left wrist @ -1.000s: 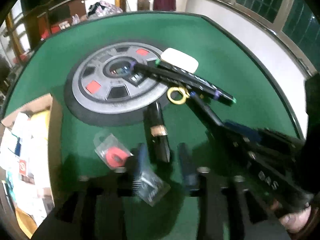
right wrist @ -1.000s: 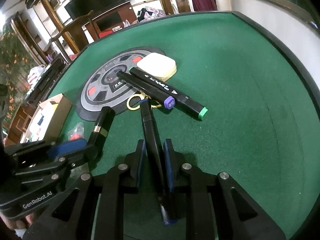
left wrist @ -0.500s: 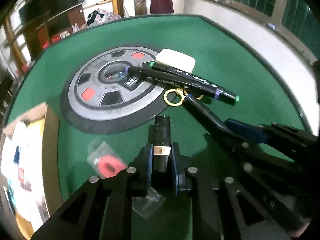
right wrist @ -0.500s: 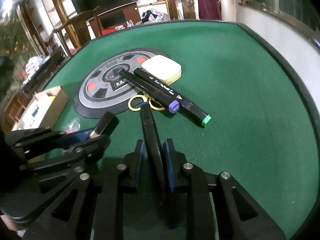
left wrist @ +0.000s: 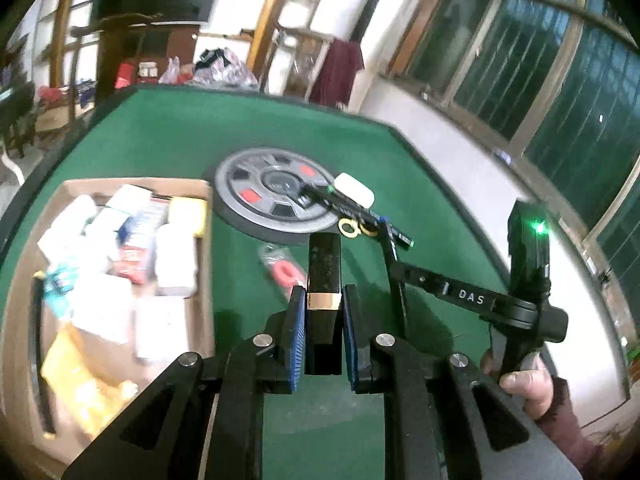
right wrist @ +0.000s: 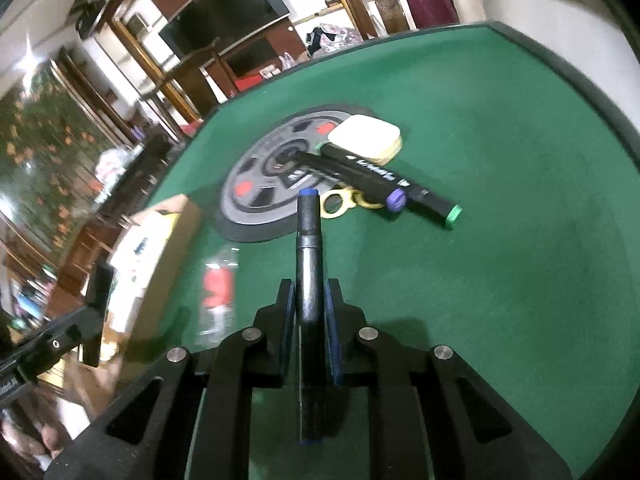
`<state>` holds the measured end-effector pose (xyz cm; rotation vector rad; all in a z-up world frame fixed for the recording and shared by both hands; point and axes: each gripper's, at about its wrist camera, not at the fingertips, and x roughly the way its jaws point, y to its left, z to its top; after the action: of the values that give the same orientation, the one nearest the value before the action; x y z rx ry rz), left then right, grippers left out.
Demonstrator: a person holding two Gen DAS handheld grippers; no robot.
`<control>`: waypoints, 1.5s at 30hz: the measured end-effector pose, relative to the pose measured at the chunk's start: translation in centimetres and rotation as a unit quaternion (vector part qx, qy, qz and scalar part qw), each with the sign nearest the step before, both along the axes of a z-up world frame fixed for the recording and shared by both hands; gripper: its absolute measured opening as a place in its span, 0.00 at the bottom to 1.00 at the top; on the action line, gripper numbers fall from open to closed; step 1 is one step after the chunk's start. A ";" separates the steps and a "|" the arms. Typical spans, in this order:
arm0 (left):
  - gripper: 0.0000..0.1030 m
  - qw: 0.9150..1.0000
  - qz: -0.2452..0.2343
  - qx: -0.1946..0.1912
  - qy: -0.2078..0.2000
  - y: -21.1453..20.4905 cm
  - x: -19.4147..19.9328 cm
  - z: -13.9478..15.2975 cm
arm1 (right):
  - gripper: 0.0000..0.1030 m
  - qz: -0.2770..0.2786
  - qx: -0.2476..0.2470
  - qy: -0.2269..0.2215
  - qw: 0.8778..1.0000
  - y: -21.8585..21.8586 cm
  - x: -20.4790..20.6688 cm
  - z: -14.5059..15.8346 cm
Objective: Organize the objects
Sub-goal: 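Carry the marker and black tube over the cardboard box with both tools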
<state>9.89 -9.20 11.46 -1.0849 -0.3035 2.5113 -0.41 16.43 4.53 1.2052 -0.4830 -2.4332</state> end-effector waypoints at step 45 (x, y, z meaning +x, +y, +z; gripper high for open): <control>0.28 0.988 0.128 -0.041 -0.071 -16.1 2.9 -8.4 | 0.26 0.240 0.194 0.053 0.950 -23.6 3.1 2.7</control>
<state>12.74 -25.34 3.05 -1.3373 -0.4057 2.6958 2.71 -7.15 7.24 1.1582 0.3116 -2.1955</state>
